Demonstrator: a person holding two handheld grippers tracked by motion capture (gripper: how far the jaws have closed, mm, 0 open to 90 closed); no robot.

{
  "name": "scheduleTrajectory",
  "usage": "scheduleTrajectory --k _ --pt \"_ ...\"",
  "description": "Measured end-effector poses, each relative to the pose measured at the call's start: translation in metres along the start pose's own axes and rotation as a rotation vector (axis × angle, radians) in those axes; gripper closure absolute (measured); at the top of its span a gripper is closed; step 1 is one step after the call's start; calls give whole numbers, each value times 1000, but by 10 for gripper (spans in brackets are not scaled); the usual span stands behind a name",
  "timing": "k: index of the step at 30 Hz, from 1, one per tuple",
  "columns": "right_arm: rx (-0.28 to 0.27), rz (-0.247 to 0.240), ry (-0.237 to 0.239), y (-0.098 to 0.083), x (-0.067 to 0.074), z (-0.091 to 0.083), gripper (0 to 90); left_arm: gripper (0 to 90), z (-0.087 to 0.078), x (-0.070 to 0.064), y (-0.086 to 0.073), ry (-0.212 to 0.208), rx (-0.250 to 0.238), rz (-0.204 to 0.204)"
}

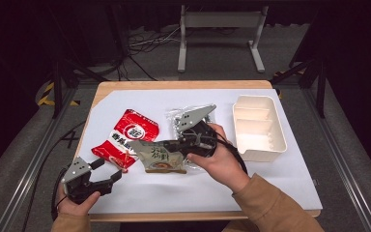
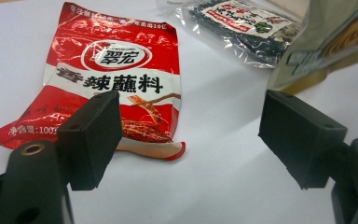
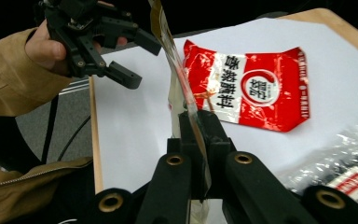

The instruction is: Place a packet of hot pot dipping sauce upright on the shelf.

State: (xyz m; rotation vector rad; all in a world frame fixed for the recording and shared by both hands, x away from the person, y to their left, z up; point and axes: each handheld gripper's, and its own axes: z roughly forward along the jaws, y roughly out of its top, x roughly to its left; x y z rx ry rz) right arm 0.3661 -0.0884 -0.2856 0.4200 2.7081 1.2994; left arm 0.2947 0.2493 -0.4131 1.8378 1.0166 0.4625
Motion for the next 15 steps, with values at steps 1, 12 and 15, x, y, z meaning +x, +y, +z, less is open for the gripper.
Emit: scheduleTrajectory --k 1,12,15 --pt "-3 -2 -7 0 -1 -4 900 216 0 0 0 0 1 -1" --pt "-25 -11 -67 1 -16 -37 900 215 1 1 -1 0 1 -5" --pt "-28 -9 -88 0 -20 -46 900 215 1 1 -1 0 2 -7"
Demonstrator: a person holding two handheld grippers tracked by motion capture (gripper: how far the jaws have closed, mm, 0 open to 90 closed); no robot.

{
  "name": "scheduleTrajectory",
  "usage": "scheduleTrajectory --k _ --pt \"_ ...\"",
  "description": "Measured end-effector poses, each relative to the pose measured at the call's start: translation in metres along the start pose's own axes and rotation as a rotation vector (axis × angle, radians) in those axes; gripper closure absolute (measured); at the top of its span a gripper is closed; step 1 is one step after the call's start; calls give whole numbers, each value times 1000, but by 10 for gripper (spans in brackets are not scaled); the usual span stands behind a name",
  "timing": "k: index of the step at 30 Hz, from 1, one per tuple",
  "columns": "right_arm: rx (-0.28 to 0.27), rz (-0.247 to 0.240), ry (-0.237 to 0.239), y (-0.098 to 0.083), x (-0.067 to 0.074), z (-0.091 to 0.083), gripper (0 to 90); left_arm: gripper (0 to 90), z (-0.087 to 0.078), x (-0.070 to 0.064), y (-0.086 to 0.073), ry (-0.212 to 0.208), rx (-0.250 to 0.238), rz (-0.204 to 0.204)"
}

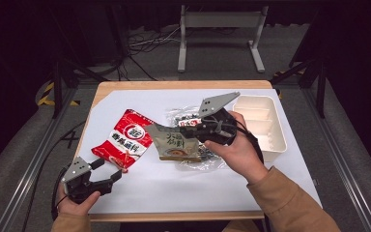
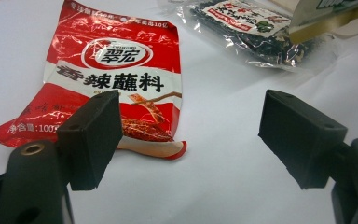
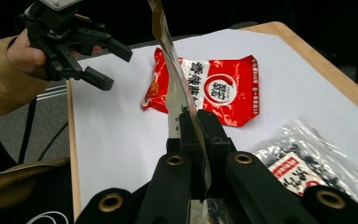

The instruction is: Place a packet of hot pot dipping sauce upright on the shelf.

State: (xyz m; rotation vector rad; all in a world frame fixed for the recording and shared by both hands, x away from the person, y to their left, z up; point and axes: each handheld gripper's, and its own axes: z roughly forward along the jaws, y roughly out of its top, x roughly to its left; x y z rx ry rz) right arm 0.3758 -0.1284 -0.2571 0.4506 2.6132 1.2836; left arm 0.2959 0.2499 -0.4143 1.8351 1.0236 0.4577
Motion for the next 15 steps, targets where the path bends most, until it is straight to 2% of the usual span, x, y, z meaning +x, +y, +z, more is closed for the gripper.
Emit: scheduleTrajectory --k 2,15 --pt "-1 -12 -14 -1 -3 -4 900 215 0 0 0 1 3 2" --pt "-13 3 -79 -9 -28 -25 900 215 1 0 0 0 4 1"
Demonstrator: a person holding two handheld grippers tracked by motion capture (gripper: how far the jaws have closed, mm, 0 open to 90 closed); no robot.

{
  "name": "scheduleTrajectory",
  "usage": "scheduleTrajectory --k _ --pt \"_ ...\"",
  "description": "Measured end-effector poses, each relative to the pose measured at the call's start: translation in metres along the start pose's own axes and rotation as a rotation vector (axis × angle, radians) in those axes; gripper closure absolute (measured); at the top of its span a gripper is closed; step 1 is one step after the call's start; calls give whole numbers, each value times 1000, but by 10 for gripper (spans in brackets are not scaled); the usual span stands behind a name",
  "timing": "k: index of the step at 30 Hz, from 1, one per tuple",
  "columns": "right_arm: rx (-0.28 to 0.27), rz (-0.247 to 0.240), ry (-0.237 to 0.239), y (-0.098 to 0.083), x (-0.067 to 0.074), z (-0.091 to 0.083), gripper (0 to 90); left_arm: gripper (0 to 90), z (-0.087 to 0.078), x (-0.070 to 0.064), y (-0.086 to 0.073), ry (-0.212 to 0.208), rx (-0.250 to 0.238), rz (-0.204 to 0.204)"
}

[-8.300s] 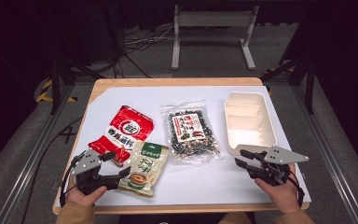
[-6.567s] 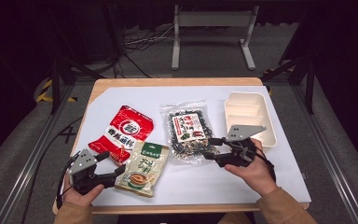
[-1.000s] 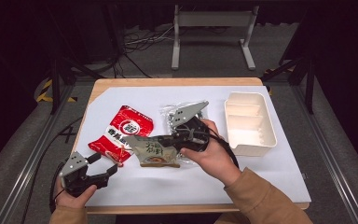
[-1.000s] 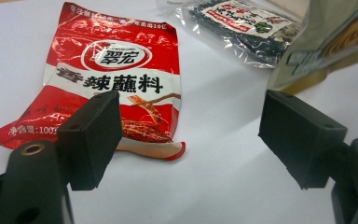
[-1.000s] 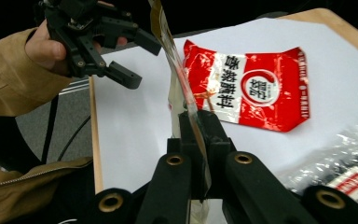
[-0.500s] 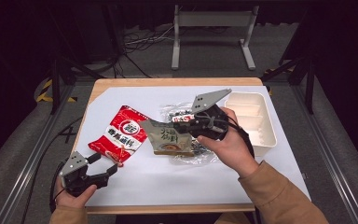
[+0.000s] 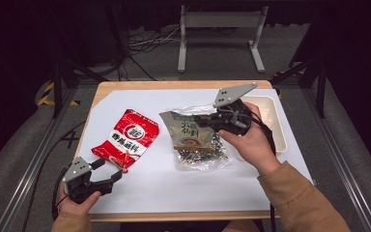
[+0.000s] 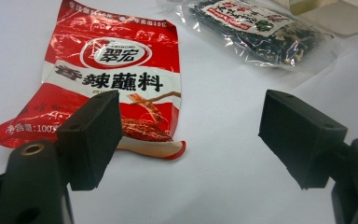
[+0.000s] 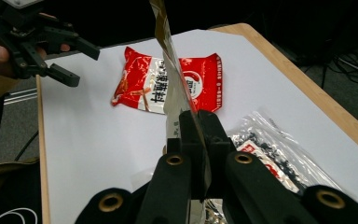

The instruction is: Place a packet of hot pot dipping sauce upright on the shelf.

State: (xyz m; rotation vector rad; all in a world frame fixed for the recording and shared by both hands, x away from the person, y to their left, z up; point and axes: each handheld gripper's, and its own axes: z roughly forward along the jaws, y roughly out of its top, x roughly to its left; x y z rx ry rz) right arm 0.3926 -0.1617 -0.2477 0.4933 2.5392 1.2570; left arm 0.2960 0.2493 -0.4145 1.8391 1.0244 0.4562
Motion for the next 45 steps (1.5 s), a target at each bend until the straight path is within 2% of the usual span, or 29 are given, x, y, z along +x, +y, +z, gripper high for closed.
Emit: scheduleTrajectory --k 14,22,36,45 --pt "-11 36 -51 -10 -28 -23 900 212 0 0 0 1 -1 0" --pt "-18 51 -96 -18 -46 -38 899 211 0 0 -1 7 -2 3" --pt "-29 103 -182 -36 -87 -64 899 199 -1 0 -3 11 0 1" --pt "-40 100 -226 -44 -112 -75 899 194 0 1 -3 9 1 0"
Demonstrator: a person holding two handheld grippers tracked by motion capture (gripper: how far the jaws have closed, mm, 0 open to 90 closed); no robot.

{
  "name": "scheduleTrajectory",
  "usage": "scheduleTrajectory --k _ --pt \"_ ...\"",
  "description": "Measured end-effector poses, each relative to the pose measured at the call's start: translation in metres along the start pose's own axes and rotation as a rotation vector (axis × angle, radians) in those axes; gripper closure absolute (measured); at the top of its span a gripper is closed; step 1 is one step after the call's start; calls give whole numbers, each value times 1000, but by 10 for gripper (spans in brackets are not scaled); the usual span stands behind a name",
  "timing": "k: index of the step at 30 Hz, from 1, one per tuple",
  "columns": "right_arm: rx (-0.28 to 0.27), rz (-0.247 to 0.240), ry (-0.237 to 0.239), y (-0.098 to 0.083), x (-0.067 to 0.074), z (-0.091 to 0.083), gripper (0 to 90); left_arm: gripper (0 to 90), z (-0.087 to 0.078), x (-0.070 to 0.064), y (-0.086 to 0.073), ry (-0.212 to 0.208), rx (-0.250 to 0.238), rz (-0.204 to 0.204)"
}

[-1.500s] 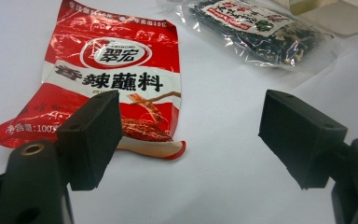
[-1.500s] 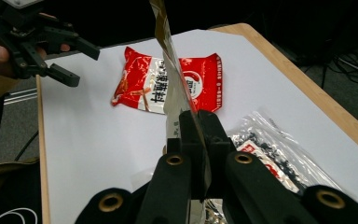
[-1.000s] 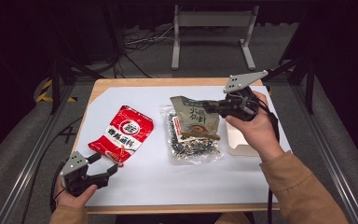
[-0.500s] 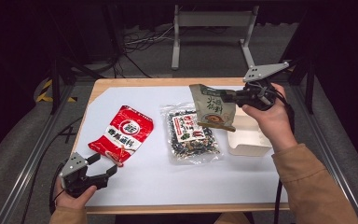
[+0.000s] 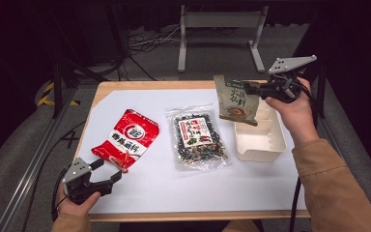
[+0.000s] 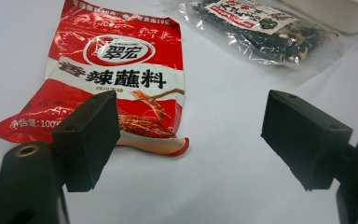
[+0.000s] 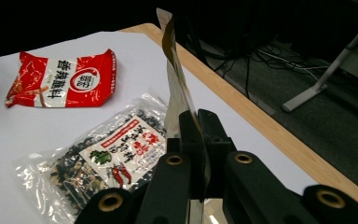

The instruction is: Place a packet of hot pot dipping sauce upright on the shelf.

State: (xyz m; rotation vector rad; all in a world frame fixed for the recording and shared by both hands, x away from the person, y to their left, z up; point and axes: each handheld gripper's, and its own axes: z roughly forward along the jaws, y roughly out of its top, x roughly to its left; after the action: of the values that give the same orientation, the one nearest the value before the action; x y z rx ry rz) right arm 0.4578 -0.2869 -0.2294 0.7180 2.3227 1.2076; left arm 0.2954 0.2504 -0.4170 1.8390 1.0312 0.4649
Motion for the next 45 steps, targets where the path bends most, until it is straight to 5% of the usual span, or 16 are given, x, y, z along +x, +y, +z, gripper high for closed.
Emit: scheduleTrajectory --k 17,45 --pt "-17 -85 -51 -2 -36 -5 899 194 0 0 -1 6 1 0" --pt "22 -91 -119 -26 -92 4 898 194 -12 2 -9 43 0 -25"
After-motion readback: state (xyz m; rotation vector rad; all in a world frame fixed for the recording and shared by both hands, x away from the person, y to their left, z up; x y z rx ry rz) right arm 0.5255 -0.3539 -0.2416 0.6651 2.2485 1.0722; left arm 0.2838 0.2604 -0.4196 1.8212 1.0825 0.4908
